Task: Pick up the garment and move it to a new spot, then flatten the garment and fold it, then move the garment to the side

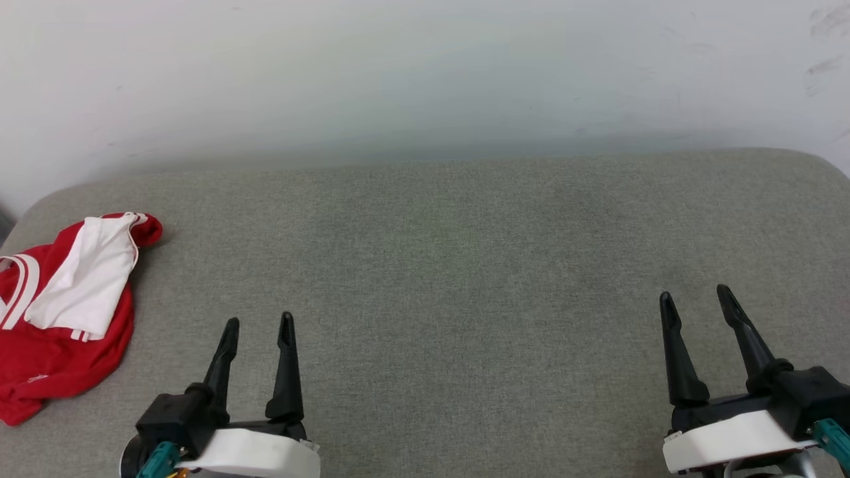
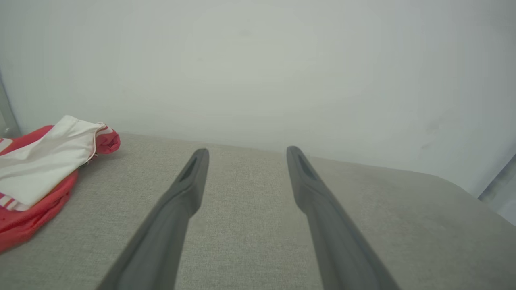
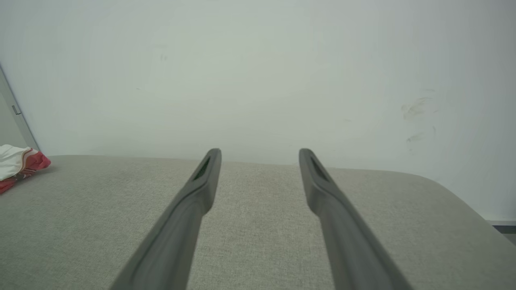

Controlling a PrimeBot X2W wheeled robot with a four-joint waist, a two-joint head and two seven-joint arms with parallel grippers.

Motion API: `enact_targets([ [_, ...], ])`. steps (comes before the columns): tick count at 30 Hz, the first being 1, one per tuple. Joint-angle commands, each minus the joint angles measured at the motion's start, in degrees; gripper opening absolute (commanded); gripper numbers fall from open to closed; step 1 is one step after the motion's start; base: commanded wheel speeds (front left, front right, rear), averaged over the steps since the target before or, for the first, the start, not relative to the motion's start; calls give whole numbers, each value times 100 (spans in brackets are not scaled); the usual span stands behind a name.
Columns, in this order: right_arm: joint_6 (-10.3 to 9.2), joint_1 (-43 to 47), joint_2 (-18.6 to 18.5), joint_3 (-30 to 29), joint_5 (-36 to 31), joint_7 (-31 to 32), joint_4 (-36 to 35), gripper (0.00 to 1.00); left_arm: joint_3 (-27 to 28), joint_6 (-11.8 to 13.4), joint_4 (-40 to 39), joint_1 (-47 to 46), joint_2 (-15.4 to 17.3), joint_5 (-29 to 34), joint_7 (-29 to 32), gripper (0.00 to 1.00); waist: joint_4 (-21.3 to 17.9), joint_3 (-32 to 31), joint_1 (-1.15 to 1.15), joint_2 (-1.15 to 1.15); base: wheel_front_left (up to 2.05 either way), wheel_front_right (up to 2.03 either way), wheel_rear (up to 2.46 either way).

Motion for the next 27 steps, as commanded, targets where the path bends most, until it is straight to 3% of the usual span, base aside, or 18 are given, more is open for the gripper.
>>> enact_targets([
  [1,0,64,-3,0,-83,-60,-84,100,174,-171,-91,76,-95,-8,-57,100,0,9,0,0,0,0,0],
  [5,-1,116,-2,-40,49,-103,-3,100,568,-671,-7,166,-311,63,-111,100,-8,23,0,0,0,0,0],
  [10,0,139,-1,-48,330,-166,152,100,851,-1126,278,281,-472,409,-162,100,-22,28,0,0,0,0,0],
  [19,-1,155,-1,-126,134,-263,340,100,841,-1271,688,219,-538,1073,-266,100,-24,67,0,0,0,0,0],
  [27,-1,205,0,-67,-129,-347,329,100,987,-1333,617,246,-558,987,-351,100,38,90,0,0,0,0,0],
])
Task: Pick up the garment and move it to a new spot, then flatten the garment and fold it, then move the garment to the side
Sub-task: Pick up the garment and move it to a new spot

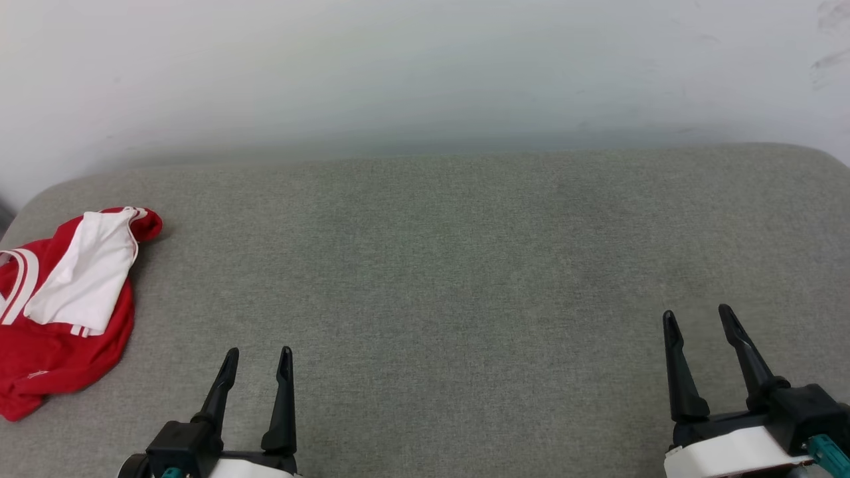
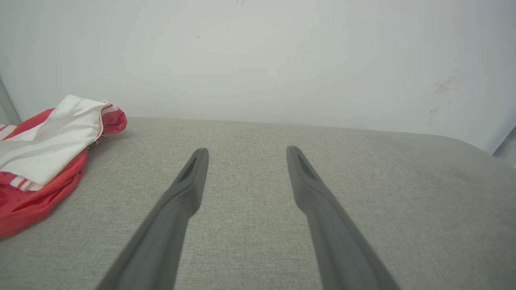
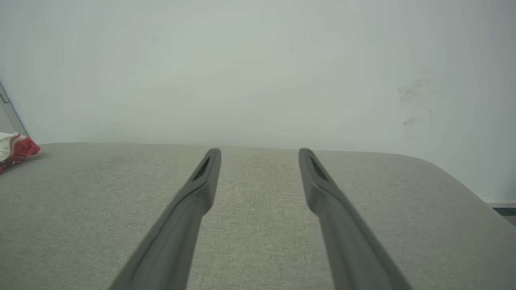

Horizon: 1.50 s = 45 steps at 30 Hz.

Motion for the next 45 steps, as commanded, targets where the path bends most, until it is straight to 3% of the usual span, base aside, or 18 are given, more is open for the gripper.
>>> enact_targets([
  [1,-2,112,1,19,-127,-47,-38,100,-25,-31,-10,-18,-9,82,-62,100,53,-1,0,0,0,0,0],
  [9,-2,95,2,160,-123,-79,-18,100,3,41,-42,-23,-8,32,-92,100,421,-20,0,0,0,0,0],
  [13,-2,147,2,207,-119,-79,-10,100,89,146,-88,-37,-11,-16,-86,100,788,-30,0,0,0,0,0],
  [24,-2,166,1,429,-56,-78,2,100,303,135,-127,122,-10,-133,-86,100,1888,-139,0,0,0,0,0],
  [38,-2,234,2,608,3,-79,63,100,311,-15,-187,295,-10,83,-86,100,2717,-283,0,0,0,0,0],
  [45,-2,210,2,629,20,-79,98,100,327,-76,-240,335,-10,80,-86,100,2925,-317,0,0,0,0,0],
])
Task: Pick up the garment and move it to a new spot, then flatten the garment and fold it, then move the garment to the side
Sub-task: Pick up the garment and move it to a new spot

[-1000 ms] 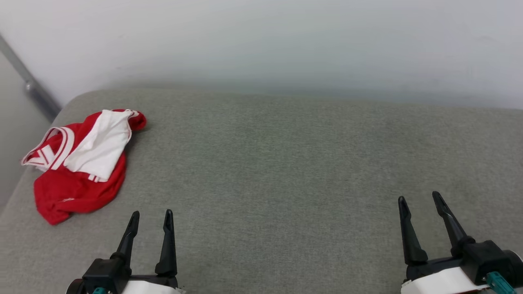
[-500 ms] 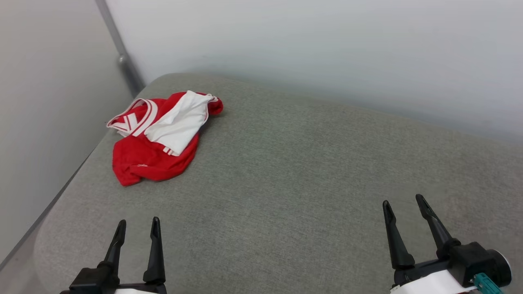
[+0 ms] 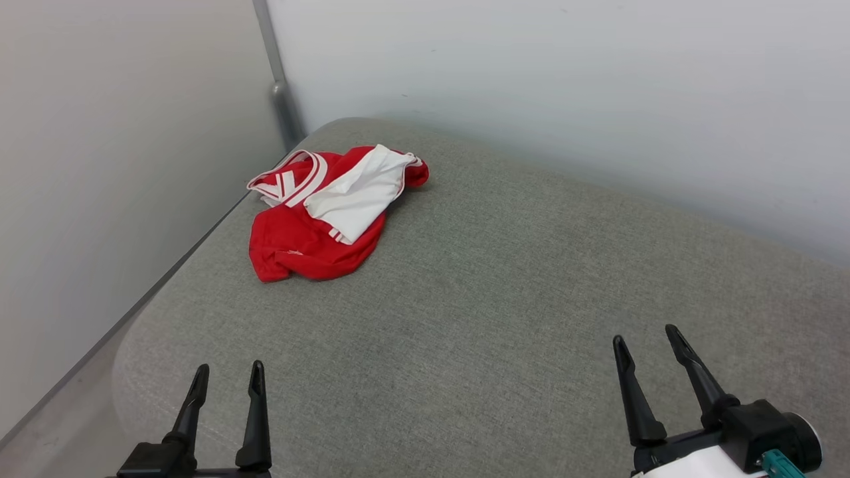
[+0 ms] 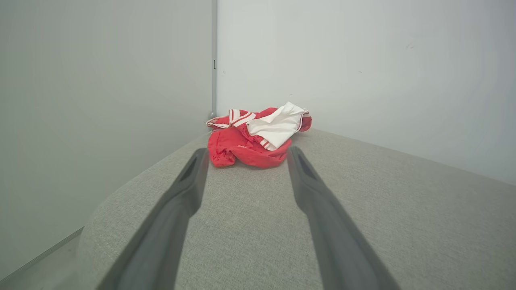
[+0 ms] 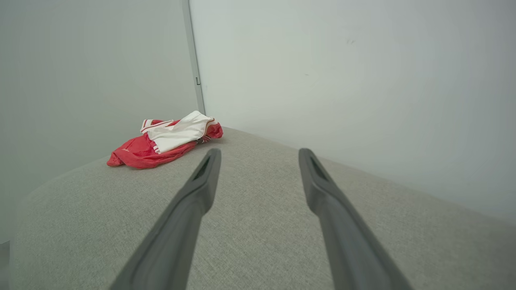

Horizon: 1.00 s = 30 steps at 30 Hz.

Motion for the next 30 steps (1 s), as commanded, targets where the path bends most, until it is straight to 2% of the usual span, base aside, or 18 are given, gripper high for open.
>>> enact_targets([
  [1,-2,24,3,7,5,-12,20,100,-2,-24,-10,28,-6,7,-16,100,24,-14,0,0,0,0,0],
  [14,-2,-47,3,3,-20,-12,-45,100,59,-91,-30,-80,-5,-91,-16,100,-129,125,0,0,0,0,0],
  [23,-2,-322,2,20,-282,-12,-255,100,307,-150,89,-634,-9,-222,-16,100,-519,694,0,0,0,0,0],
  [27,-2,-507,2,55,-493,-12,-425,100,495,-182,39,-1191,230,-201,-15,100,-776,1191,0,0,0,0,0],
  [30,-2,-666,2,42,-392,-12,-613,100,415,-188,258,-1706,648,-473,-15,100,-977,1591,0,0,0,0,0],
])
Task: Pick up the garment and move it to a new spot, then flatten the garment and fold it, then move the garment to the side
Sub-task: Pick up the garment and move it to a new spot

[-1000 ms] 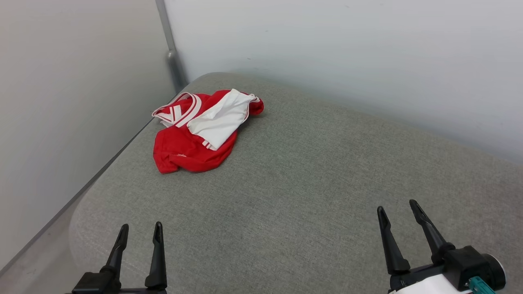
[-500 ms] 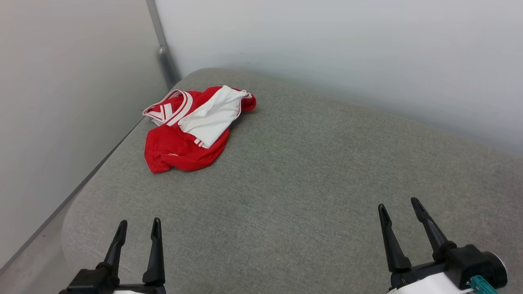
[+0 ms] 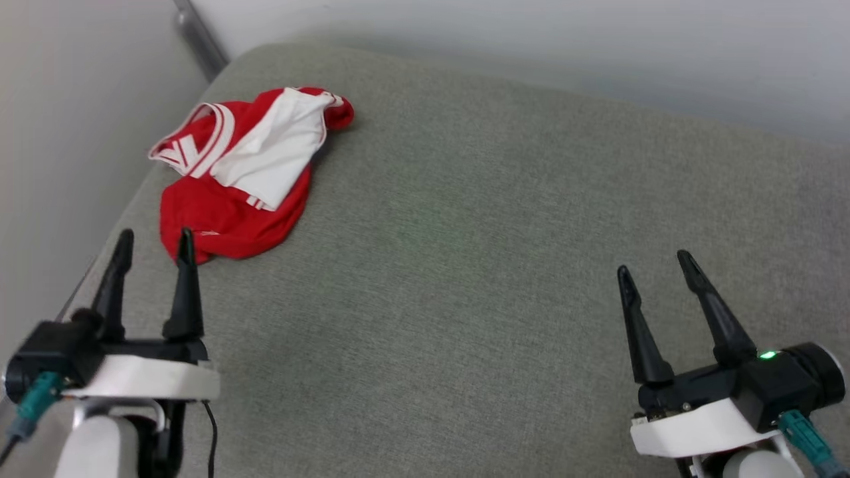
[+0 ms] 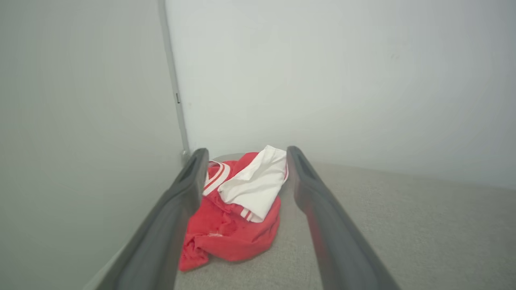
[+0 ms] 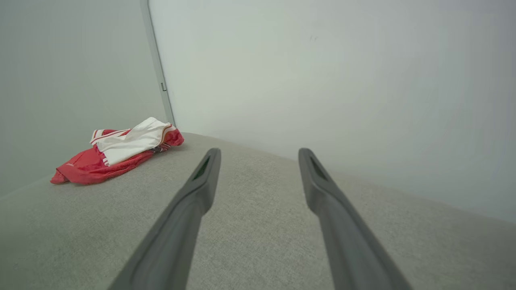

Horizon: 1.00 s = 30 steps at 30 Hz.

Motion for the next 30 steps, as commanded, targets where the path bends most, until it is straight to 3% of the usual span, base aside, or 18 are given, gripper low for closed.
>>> enact_targets([
  [1,-2,-142,-2,-43,-87,-11,-107,100,-54,-7,192,-383,287,-248,-15,100,-375,590,0,0,0,0,0],
  [6,-2,-325,-64,-162,-380,32,-414,100,-520,-7,828,-1527,1625,-878,76,100,-647,1202,0,0,0,0,0],
  [10,-2,-429,-122,-152,-520,132,-653,100,-976,-8,1441,-2452,2625,-1604,664,100,-827,1618,0,0,0,0,0],
  [16,-2,-571,-119,-134,-618,241,-851,100,-1932,-1,2155,-3477,3841,-3383,2563,100,-1106,2095,0,0,0,0,0],
  [19,-3,-645,-91,-86,-615,279,-848,100,-2280,-8,2367,-3742,4237,-4219,3441,100,-1284,2277,0,0,0,0,0],
  [20,-3,-693,-62,-72,-585,262,-874,100,-2528,-10,2434,-3952,4610,-4823,4105,100,-1417,2445,0,0,0,0,0],
  [30,-3,-781,-13,51,-673,166,-789,100,-3397,-5,2418,-4090,5190,-5231,4330,100,-1678,2783,0,0,0,0,0],
])
